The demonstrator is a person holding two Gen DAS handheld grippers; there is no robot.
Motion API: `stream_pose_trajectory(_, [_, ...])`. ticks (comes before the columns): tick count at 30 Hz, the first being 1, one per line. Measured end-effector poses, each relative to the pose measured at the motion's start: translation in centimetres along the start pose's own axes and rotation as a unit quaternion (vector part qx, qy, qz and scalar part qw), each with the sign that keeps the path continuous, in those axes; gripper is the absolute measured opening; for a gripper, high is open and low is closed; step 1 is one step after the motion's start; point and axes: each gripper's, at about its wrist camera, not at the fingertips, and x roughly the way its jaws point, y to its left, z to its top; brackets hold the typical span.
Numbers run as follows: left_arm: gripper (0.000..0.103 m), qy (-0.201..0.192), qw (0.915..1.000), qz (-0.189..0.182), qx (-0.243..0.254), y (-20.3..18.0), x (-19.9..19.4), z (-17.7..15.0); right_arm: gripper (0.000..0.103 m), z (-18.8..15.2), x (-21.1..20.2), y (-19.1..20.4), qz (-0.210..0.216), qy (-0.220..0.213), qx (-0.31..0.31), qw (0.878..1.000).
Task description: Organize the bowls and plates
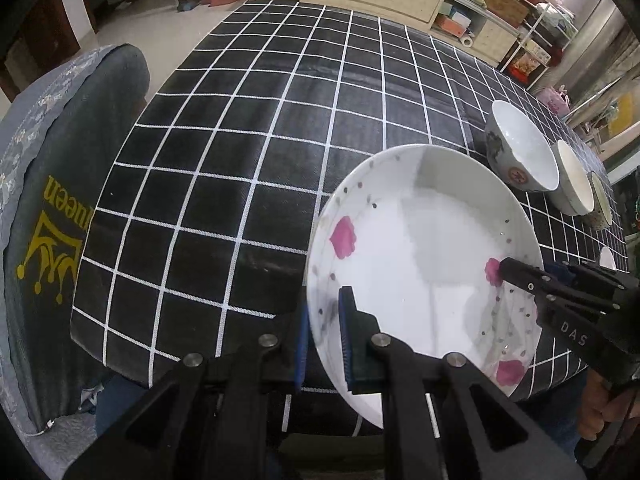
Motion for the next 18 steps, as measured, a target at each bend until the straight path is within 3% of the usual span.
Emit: stream_pose_trajectory(18, [0.012, 0.006, 1.0, 0.006, -0.004, 0.3, 1.4, 0.5, 0.03, 0.3, 0.5, 0.6, -0.019, -0.002, -0.014, 1.0])
